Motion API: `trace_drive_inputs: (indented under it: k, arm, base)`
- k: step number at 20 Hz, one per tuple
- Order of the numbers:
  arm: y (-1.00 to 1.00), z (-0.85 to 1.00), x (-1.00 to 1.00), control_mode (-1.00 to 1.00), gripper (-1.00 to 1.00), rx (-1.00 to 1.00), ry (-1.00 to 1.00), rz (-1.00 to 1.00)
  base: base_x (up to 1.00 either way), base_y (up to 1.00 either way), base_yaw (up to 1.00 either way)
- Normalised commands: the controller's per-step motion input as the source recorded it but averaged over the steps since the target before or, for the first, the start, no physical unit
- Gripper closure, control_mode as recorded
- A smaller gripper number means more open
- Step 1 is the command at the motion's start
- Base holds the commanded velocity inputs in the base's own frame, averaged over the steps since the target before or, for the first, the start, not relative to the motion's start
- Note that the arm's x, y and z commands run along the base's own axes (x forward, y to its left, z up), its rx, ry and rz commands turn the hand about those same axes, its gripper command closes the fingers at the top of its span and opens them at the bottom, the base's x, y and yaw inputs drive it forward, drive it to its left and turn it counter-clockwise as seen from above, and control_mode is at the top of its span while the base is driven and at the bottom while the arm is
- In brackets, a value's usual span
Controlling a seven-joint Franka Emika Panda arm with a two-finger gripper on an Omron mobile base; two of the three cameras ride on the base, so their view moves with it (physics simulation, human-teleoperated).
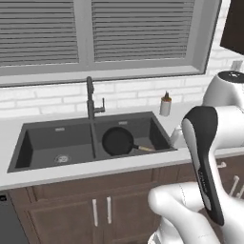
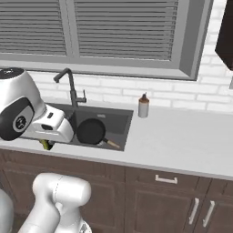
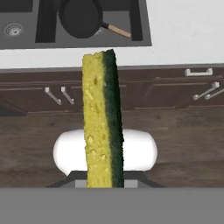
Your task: Pick the pan and sponge and place them into the sink. Then turn on the water.
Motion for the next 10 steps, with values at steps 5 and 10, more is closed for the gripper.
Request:
trace_drive_inputs:
  k: [5,10]
  arm:
    - [0.0,0.0,0.0,1.0,1.0,0.0,0.0,0.0]
    - [0.0,0.0,0.0,1.0,1.0,0.0,0.0,0.0]
  base:
    - [0.09,-0.3,0.0]
    - [0.25,0.38,-0.07]
